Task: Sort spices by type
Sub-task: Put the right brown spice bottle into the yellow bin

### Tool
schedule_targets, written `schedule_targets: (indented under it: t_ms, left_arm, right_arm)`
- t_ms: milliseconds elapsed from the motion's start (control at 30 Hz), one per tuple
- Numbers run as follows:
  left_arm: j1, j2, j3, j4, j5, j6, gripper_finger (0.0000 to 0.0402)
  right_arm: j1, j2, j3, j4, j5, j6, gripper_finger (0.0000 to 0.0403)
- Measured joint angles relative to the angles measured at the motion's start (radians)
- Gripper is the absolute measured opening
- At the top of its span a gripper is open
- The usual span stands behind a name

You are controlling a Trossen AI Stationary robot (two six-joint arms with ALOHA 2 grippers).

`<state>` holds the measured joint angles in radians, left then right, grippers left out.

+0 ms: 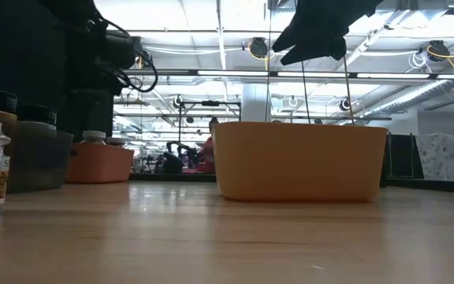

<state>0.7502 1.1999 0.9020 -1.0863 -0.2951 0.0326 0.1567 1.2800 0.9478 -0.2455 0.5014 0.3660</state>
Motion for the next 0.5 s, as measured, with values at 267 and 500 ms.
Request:
schedule_targets:
  t_ms: [267,500]
  left_arm:
    - [-0.001,0.000,-0.026,-0.003,0.058,-0.007,0.0002]
    - [-0.001,0.000,-0.026,-0.039,0.084,-0.027,0.0002]
  right_arm:
    - [0.000,0.000,0.000,0.000,0.000,0.000,0.0226]
    - [0.000,0.000,0.000,0.000,0.000,0.007,0.0226]
